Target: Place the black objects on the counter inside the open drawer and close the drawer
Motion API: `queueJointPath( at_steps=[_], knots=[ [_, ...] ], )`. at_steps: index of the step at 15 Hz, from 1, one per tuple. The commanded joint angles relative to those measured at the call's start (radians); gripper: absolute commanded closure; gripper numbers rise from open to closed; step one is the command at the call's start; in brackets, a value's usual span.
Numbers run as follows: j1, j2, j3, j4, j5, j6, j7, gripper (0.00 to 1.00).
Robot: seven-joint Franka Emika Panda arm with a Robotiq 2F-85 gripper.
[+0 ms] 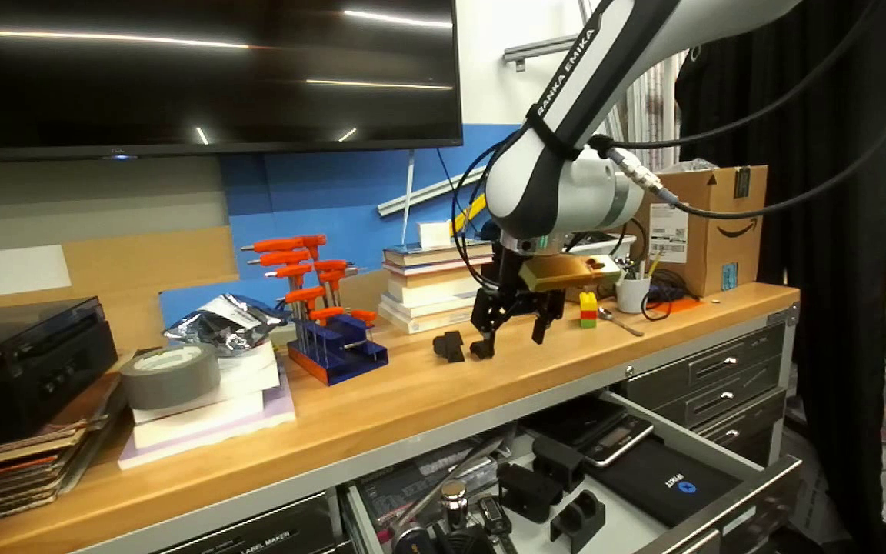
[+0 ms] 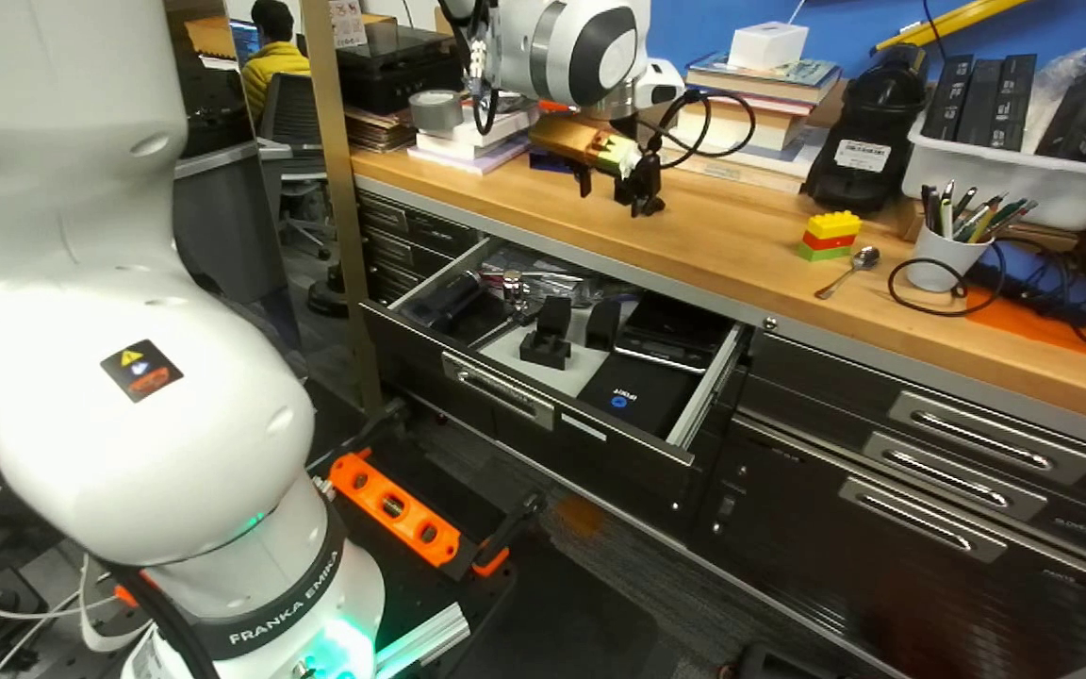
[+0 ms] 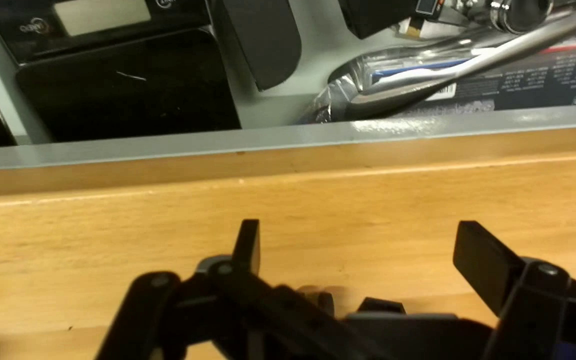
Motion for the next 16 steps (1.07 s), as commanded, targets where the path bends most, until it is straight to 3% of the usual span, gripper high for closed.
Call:
queueJointPath(
  at_steps=[1,5,9,12,16],
  knots=[
    [0.046,0.013,-0.026,0.006,-0.031,0.094,0.095,0.00],
    [0.078,0.046,-0.045,-0.004,-0.048,0.221,0.141,0.00],
    [0.144,0.106,-0.125,0.007,-0.148,0.357,0.218,0.00],
    [0.194,0.167,-0.195,0.041,-0.201,0.398,0.253,0.00],
    [0.201,0.241,-0.214,0.099,-0.185,0.410,0.237,0.00]
  ],
)
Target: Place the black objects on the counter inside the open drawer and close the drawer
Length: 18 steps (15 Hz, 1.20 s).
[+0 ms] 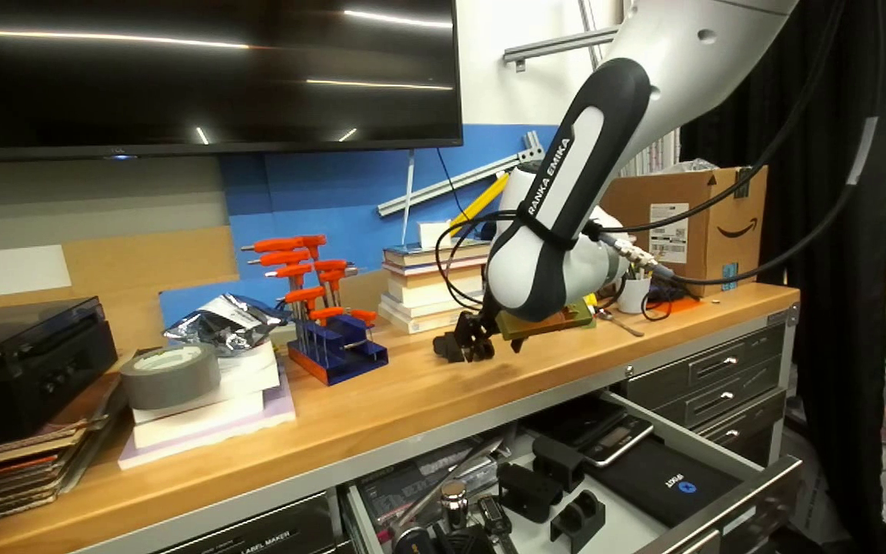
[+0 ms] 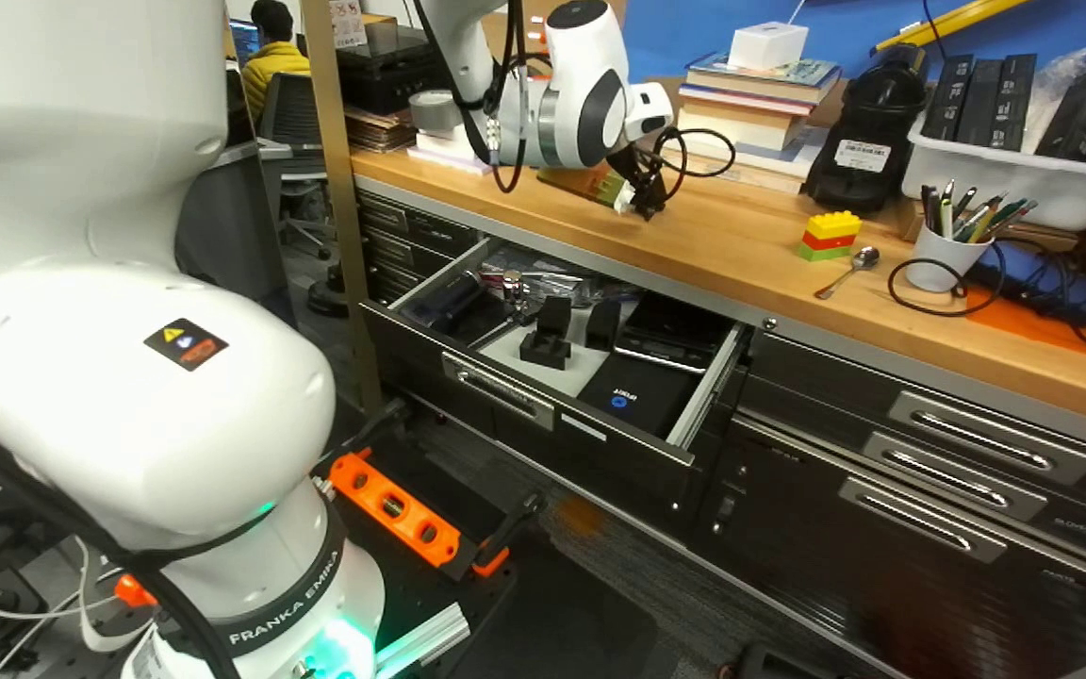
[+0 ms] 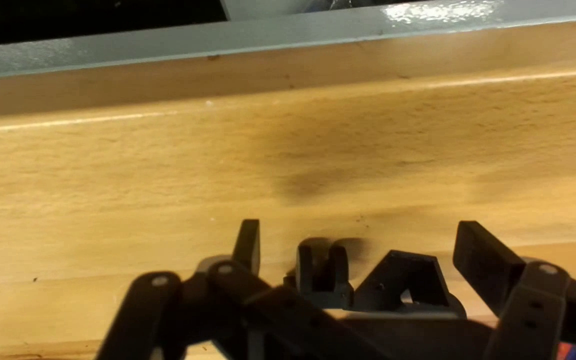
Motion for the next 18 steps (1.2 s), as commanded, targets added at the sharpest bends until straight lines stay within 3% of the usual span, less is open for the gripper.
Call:
queueJointPath(
  at_steps=[1,15,16,17,18],
  knots=[
    [0.019,0.072,-0.028,0.082,-0.008,0.025,0.017,0.00],
    [0.049,0.199,-0.091,0.235,0.034,0.012,-0.012,0.00],
    [0.048,0.202,-0.090,0.240,0.036,0.014,-0.013,0.25],
    [0.053,0.205,-0.096,0.244,0.034,0.013,-0.012,0.25],
    [0.058,0.206,-0.100,0.249,0.033,0.006,-0.010,0.34]
  ],
)
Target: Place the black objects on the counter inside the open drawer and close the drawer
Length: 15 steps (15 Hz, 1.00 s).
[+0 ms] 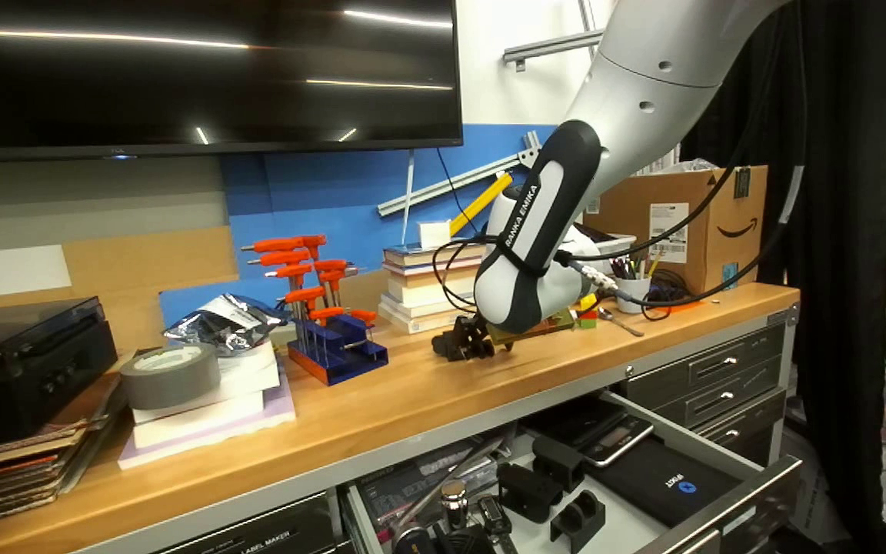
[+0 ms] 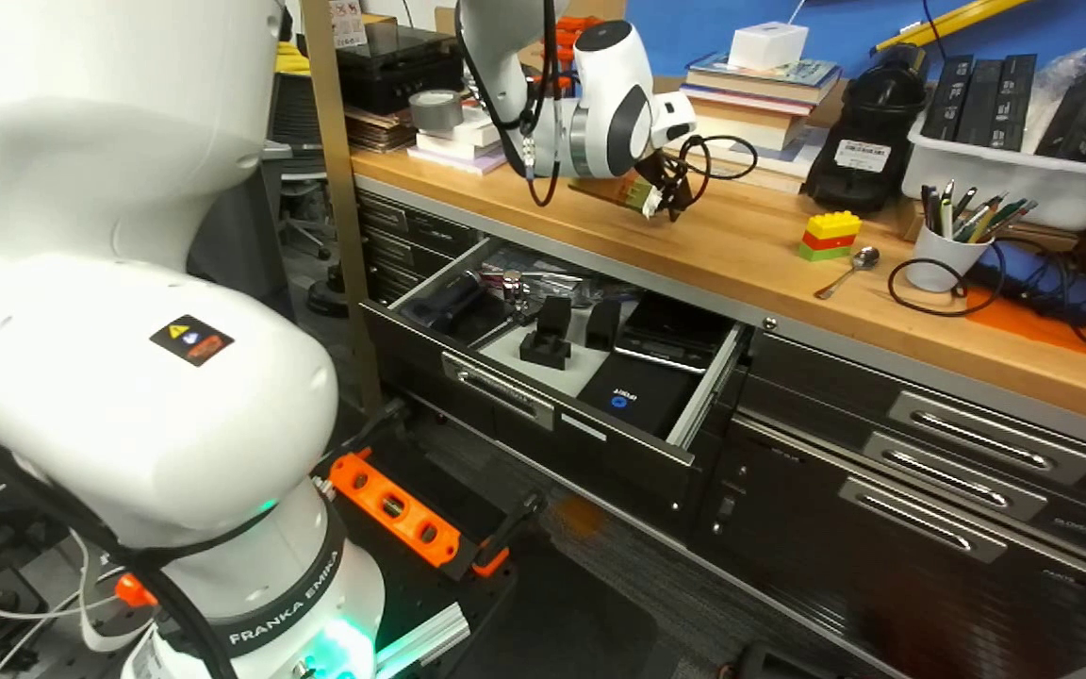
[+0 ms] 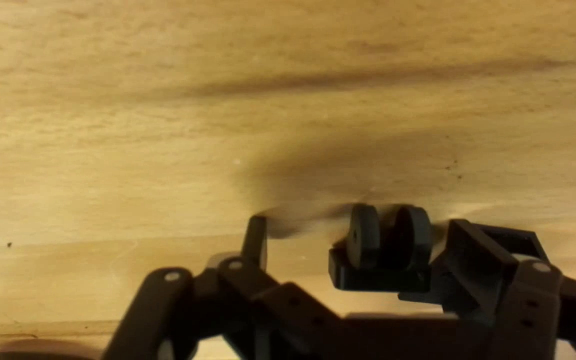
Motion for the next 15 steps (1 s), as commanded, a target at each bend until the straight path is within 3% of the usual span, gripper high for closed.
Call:
queueJointPath(
  at_steps=[1,6,11,15],
  knots=[
    [0.034,0.030,-0.035,0.045,0.019,-0.004,-0.009,0.41],
    [0.080,0.022,-0.082,0.064,-0.003,-0.113,0.016,0.78],
    [0.143,-0.010,-0.149,0.056,-0.089,-0.299,0.058,0.78],
    [0.107,-0.112,-0.100,-0.029,-0.148,-0.424,0.035,0.78]
  ],
)
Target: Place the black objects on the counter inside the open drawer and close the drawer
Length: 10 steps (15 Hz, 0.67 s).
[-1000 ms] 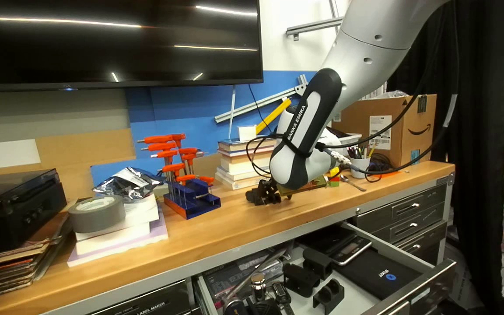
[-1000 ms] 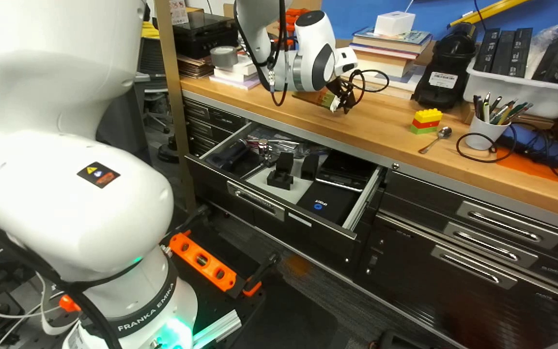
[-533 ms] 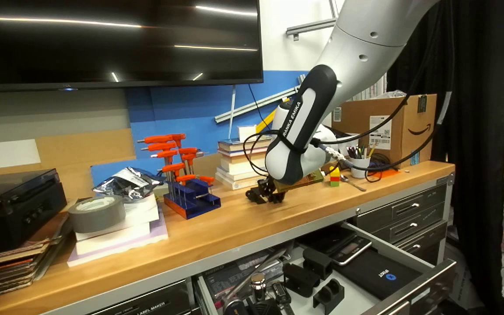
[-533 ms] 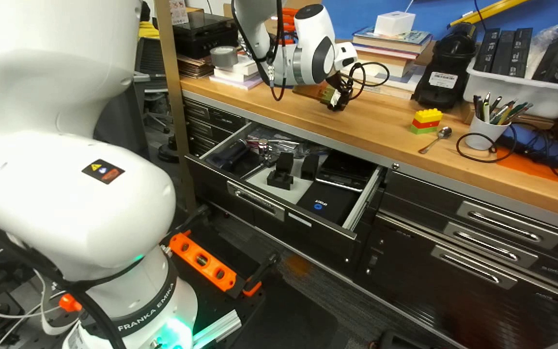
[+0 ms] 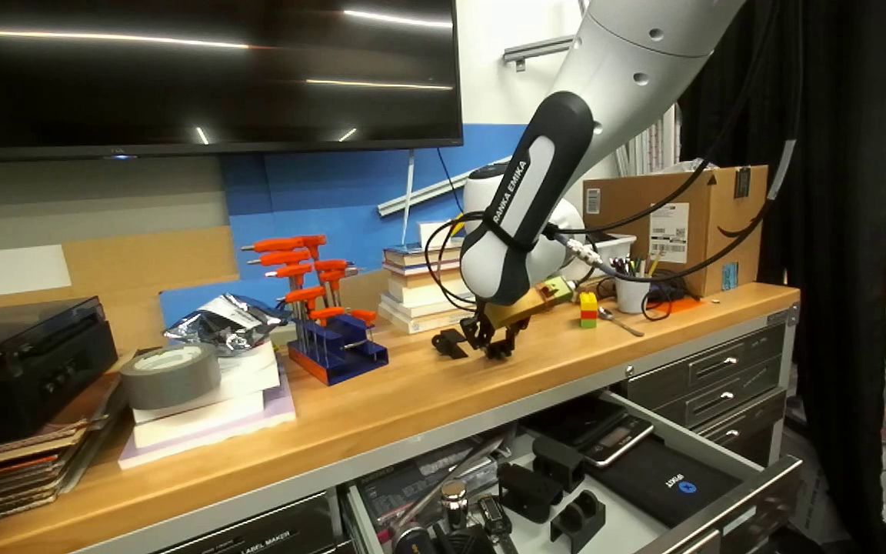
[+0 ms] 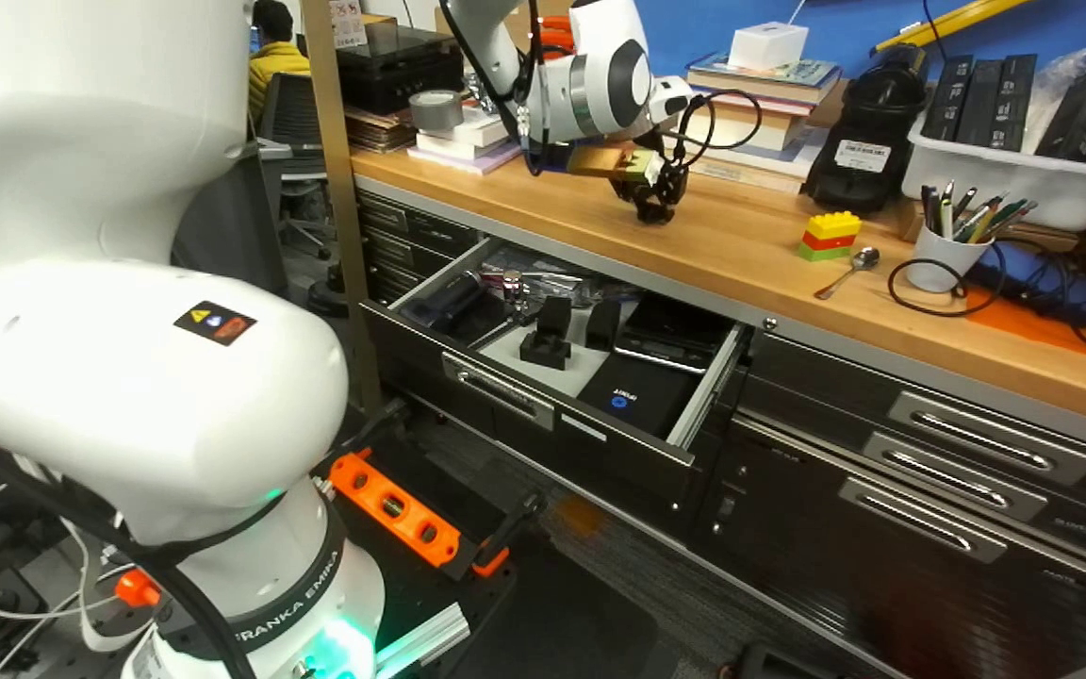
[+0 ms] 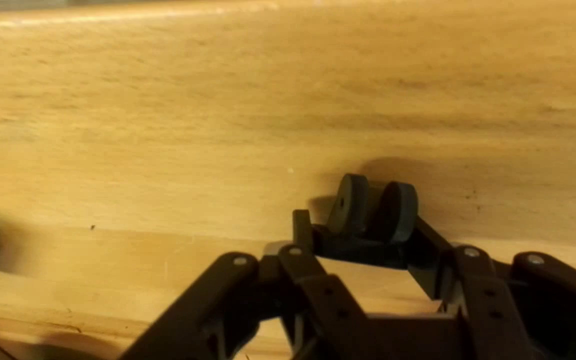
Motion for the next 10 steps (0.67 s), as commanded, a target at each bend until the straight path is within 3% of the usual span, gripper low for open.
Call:
queueJointPath(
  at_steps=[1,5,10],
  knots=[
    [-0.027,-0.106,0.031,-0.127,-0.067,-0.112,0.001,0.78],
    [-0.106,-0.252,0.107,-0.292,-0.068,-0.176,-0.073,0.78],
    [-0.206,-0.381,0.152,-0.523,-0.066,-0.151,-0.083,0.78]
  ],
)
